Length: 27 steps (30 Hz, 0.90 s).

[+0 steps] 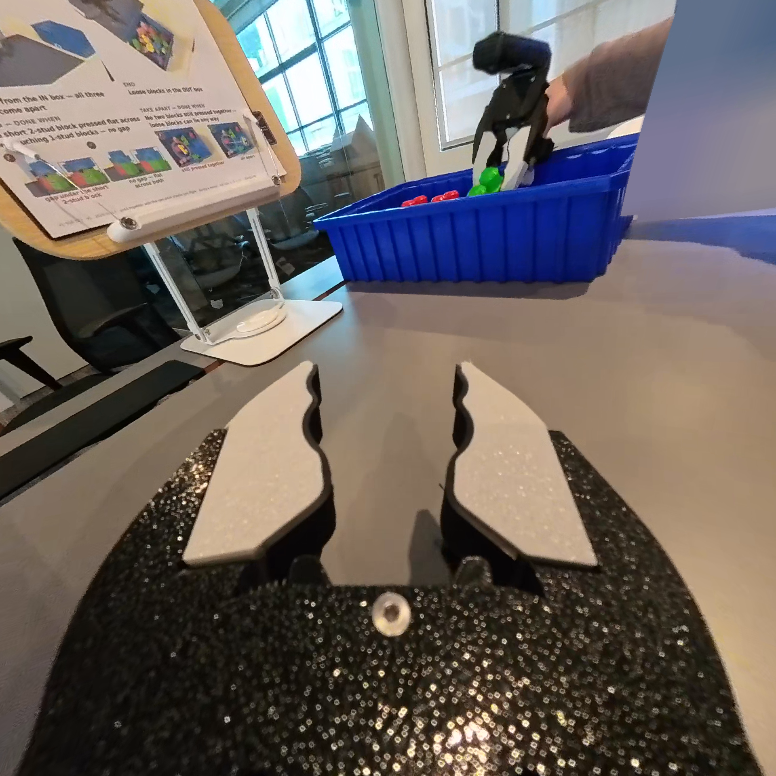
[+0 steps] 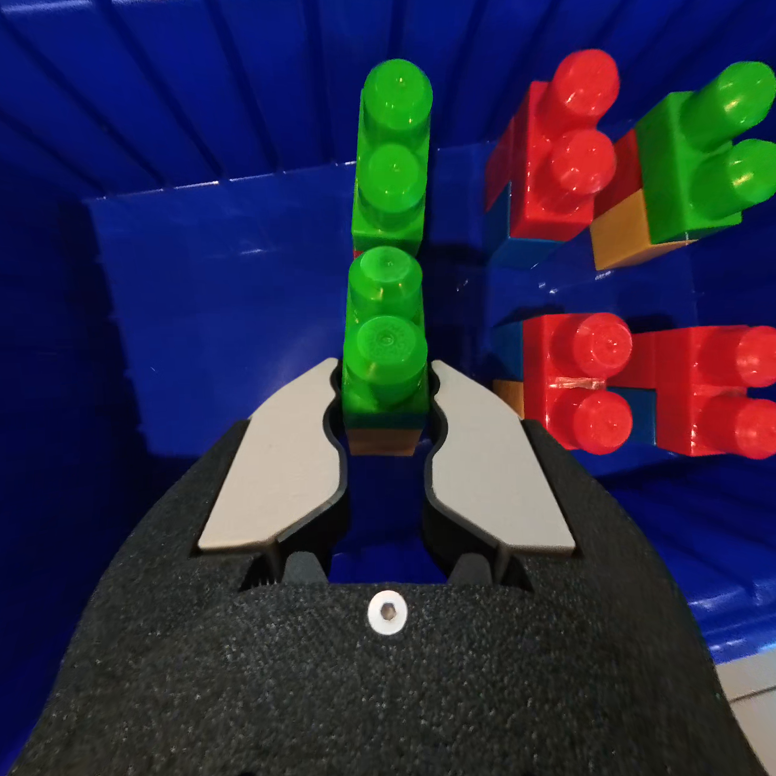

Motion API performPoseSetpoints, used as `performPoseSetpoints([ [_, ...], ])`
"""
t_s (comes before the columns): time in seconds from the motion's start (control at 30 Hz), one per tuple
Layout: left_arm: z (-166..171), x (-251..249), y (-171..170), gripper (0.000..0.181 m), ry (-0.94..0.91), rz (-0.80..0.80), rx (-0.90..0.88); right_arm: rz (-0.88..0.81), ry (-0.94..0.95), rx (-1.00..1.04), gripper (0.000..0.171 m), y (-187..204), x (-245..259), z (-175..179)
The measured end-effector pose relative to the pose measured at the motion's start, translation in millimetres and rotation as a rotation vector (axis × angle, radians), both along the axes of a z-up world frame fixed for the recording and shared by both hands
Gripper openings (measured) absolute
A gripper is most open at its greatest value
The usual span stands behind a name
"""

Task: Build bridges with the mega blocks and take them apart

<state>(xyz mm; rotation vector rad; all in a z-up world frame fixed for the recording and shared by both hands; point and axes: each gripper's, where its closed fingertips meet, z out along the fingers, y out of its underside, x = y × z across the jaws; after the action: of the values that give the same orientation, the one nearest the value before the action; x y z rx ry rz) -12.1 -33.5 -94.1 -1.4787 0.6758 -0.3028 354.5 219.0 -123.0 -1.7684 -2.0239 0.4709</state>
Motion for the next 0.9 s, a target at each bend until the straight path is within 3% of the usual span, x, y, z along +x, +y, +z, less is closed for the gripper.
performPoseSetpoints([
  [0.23,2,-3,-1,0.059,-0.03,-0.011,-0.007,-0.02,0.022,-0.047,0.037,2,-8,3],
  [0.33,2,-2,-2,0.058,-0.025,-0.018,-0.003,-0.024,-0.103,-0.037,0.037,5,-2,-8],
  [0.6,1,1,-5,0.058,-0.019,-0.035,-0.002,-0.025,-0.093,-0.07,0.037,7,-1,-9],
  [0.8,1,1,-5,0.058,-0.017,-0.036,-0.002,-0.093,-0.166,-0.103,0.059,6,17,-14],
  [0.9,0,2,-5,0.058,-0.013,-0.041,-0.005,-0.092,-0.171,-0.084,0.057,4,14,-9],
])
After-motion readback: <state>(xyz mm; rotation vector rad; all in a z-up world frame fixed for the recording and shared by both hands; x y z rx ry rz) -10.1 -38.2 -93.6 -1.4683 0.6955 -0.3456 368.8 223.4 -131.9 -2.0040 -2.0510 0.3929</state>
